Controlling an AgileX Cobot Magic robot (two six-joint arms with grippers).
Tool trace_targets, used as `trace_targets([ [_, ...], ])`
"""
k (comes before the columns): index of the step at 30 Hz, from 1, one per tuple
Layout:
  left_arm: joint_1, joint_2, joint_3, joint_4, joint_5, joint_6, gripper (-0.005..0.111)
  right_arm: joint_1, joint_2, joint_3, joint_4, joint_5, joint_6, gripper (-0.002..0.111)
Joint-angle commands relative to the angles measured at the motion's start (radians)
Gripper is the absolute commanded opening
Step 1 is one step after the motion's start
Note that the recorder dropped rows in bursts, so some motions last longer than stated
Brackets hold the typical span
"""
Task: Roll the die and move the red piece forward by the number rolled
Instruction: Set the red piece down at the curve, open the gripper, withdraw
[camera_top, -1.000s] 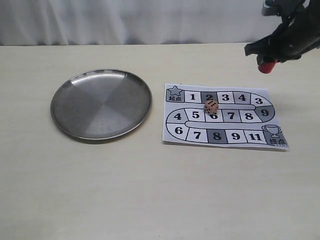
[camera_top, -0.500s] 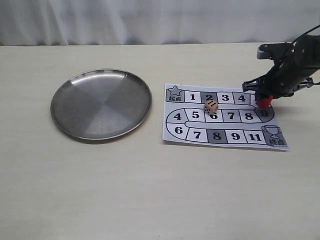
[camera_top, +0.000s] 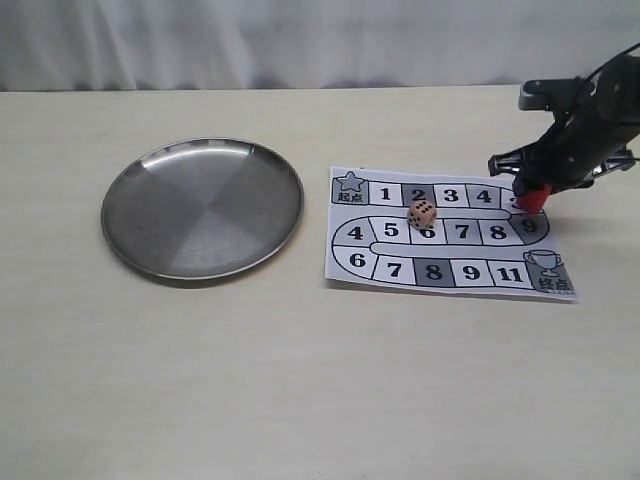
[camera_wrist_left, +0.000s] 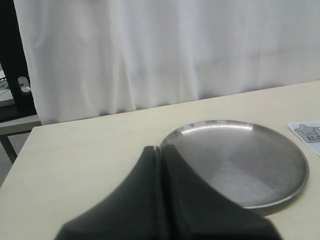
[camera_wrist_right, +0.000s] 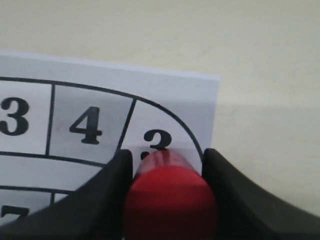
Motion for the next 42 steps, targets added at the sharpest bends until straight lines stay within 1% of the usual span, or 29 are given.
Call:
trace_targets([
  [1, -0.002, -0.001, 0.002, 0.0, -0.009, -0.001, 0.0, -0.005, -0.131, -0.012, -0.006, 0.051, 0.001, 0.004],
  [5, -0.002, -0.001, 0.002, 0.0, -0.009, -0.001, 0.0, -0.005, -0.236, -0.012, -0.006, 0.062, 0.001, 0.004],
  [10, -0.002, -0.001, 0.002, 0.0, -0.009, -0.001, 0.0, -0.005, -0.265, -0.006, -0.006, 0.082, 0.001, 0.004],
  [15, -0.002, -0.001, 0.002, 0.0, -0.009, -0.001, 0.0, -0.005, -0.216, 0.071, -0.006, 0.026, 0.001, 0.004],
  [22, -0.002, -0.001, 0.002, 0.0, -0.009, -0.001, 0.0, -0.005, -0.071, 0.202, -0.006, -0.173, 0.001, 0.004],
  [26, -0.002, -0.001, 0.002, 0.0, -0.009, -0.001, 0.0, -0.005, -0.021, 0.206, -0.006, -0.179, 0.001, 0.004],
  [36, -0.002, -0.001, 0.002, 0.0, -0.009, -0.001, 0.0, -0.005, -0.021, 0.206, -0.006, -0.159, 0.001, 0.005],
  [37, -0.002, -0.001, 0.002, 0.0, -0.009, -0.001, 0.0, -0.005, -0.021, 0.206, -0.006, -0.159, 0.001, 0.006],
  [39, -0.002, -0.001, 0.002, 0.0, -0.009, -0.001, 0.0, -0.005, -0.021, 0.206, -0.006, -0.159, 0.01, 0.014],
  [40, -0.002, -0.001, 0.002, 0.0, -0.009, -0.001, 0.0, -0.005, -0.021, 0.206, -0.006, -0.159, 0.015, 0.019],
  [41, -0.002, -0.001, 0.002, 0.0, -0.009, -0.001, 0.0, -0.005, -0.021, 0.206, -0.006, -0.164, 0.026, 0.029],
  [42, -0.002, -0.001, 0.002, 0.0, -0.009, -0.001, 0.0, -0.005, -0.021, 0.206, -0.006, -0.164, 0.038, 0.037],
])
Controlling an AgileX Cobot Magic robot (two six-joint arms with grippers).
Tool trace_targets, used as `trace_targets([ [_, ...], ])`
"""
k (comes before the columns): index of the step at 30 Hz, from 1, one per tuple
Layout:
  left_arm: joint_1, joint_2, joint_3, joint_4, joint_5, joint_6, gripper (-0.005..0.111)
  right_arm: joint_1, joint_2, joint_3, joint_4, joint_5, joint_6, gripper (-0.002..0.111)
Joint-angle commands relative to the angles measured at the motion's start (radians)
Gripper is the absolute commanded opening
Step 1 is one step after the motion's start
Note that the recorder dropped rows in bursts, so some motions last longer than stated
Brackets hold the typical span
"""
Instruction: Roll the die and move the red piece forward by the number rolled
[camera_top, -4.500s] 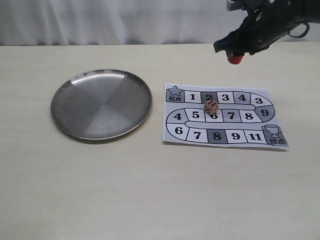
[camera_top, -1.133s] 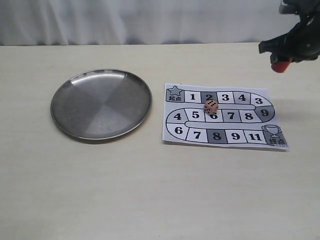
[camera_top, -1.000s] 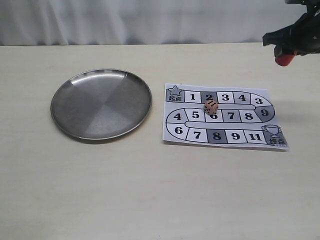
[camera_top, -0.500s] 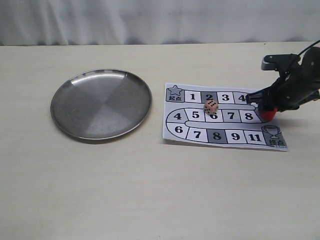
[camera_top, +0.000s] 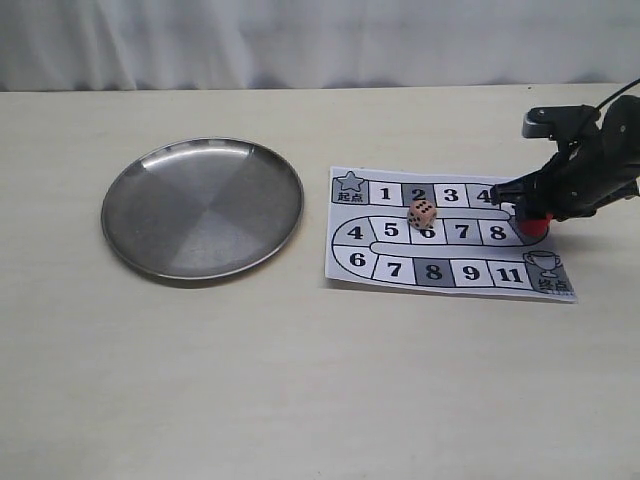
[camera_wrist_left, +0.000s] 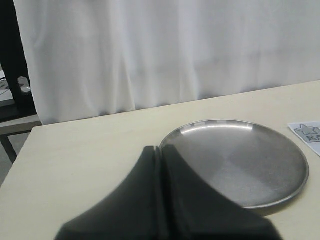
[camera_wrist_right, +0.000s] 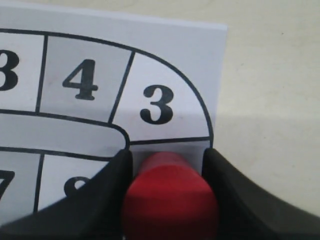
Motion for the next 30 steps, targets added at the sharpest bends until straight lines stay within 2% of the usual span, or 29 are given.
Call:
trace_targets([
  [1, -0.002, -0.001, 0.002, 0.0, -0.009, -0.001, 0.0, -0.005, 0.016, 0.006, -0.004, 0.019, 0.032, 0.047],
  [2, -0.002, -0.001, 0.002, 0.0, -0.009, -0.001, 0.0, -0.005, 0.016, 0.006, 0.012, 0.019, 0.041, 0.058],
  [5, -0.002, -0.001, 0.002, 0.0, -0.009, -0.001, 0.0, -0.005, 0.008, -0.008, 0.03, 0.028, 0.07, 0.078],
  [7, -0.002, -0.001, 0.002, 0.0, -0.009, -0.001, 0.0, -0.005, -0.012, -0.012, 0.03, 0.028, 0.07, 0.084],
  [9, -0.002, -0.001, 0.002, 0.0, -0.009, -0.001, 0.0, -0.005, -0.064, -0.012, 0.03, 0.019, 0.068, 0.083],
  [10, -0.002, -0.001, 0.002, 0.0, -0.009, -0.001, 0.0, -0.005, -0.101, -0.012, 0.03, 0.014, 0.062, 0.08],
  [12, -0.002, -0.001, 0.002, 0.0, -0.009, -0.001, 0.0, -0.005, -0.191, -0.012, 0.03, 0.005, 0.032, 0.065],
  [17, -0.002, -0.001, 0.002, 0.0, -0.009, -0.001, 0.0, -0.005, -0.458, 0.013, 0.03, -0.072, 0.01, 0.005],
  [20, -0.002, -0.001, 0.002, 0.0, -0.009, -0.001, 0.0, 0.006, -0.643, 0.131, 0.039, -0.213, 0.01, 0.004],
  [26, -0.002, -0.001, 0.002, 0.0, -0.009, -0.001, 0.0, 0.006, -1.053, 0.684, 0.057, -0.7, 0.085, 0.004],
  [30, -0.002, -0.001, 0.002, 0.0, -0.009, -0.001, 0.0, 0.006, -1.255, 0.934, 0.057, -0.809, 0.104, 0.004],
])
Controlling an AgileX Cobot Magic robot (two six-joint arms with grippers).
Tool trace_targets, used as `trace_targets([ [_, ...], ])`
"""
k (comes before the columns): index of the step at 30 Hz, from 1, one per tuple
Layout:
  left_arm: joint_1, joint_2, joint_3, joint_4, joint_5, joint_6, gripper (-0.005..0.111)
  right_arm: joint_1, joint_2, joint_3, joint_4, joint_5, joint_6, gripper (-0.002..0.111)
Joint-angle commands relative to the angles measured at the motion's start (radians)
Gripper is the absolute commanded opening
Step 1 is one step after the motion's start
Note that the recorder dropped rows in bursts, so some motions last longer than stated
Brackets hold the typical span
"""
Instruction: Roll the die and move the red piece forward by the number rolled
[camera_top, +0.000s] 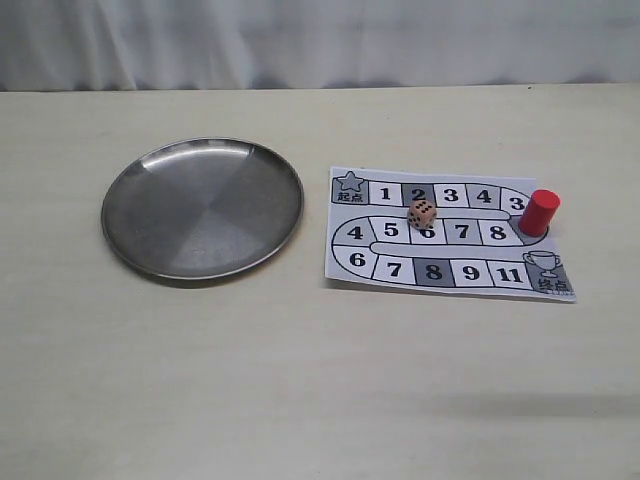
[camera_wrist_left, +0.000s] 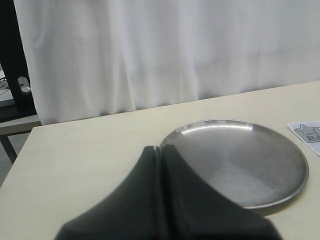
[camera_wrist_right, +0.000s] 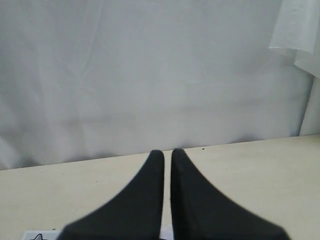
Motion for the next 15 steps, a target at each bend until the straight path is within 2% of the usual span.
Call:
trace_targets([
  [1, -0.002, -0.001, 0.002, 0.0, -0.009, -0.001, 0.0, 0.001, -0.186, 0.204, 0.002, -0.093, 0.024, 0.004],
  [5, -0.002, -0.001, 0.002, 0.0, -0.009, -0.001, 0.0, 0.001, -0.45, 0.388, 0.002, -0.089, 0.093, 0.004],
  [8, -0.002, -0.001, 0.002, 0.0, -0.009, -0.001, 0.0, 0.001, -0.632, 0.388, -0.011, 0.234, 0.055, 0.004],
  [11, -0.002, -0.001, 0.002, 0.0, -0.009, -0.001, 0.0, 0.001, -0.696, 0.388, -0.014, 0.366, 0.043, 0.004],
  [15, -0.002, -0.001, 0.002, 0.0, -0.009, -0.001, 0.0, 0.001, -0.752, 0.388, -0.003, 0.426, 0.043, 0.004],
])
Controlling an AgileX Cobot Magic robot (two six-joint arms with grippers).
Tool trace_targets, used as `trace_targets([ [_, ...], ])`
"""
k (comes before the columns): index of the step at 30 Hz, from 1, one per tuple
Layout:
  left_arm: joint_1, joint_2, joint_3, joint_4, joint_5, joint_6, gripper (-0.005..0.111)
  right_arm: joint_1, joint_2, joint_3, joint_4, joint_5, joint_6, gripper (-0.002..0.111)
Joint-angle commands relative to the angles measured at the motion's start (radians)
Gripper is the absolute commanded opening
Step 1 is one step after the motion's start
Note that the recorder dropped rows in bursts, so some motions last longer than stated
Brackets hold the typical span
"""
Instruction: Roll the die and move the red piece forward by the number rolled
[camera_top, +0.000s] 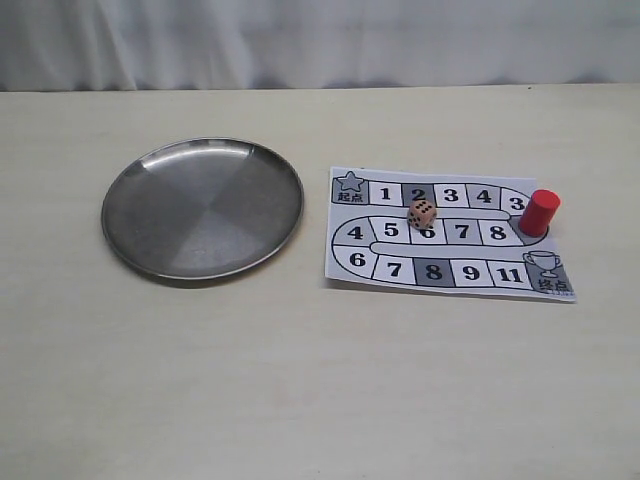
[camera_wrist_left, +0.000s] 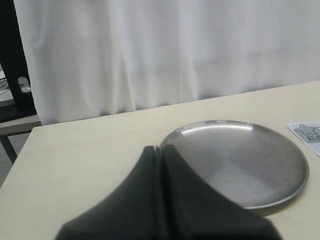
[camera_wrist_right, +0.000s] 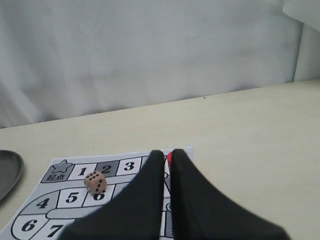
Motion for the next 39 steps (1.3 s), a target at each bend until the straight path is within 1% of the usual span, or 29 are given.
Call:
trace_targets([
  [1, -0.002, -0.001, 0.002, 0.0, -0.009, -0.001, 0.0, 0.001, -0.055, 0.002, 0.0, 0.071, -0.014, 0.004],
  [39, -0.002, -0.001, 0.002, 0.0, -0.009, -0.001, 0.0, 0.001, -0.064, 0.002, -0.002, 0.069, -0.025, 0.004],
])
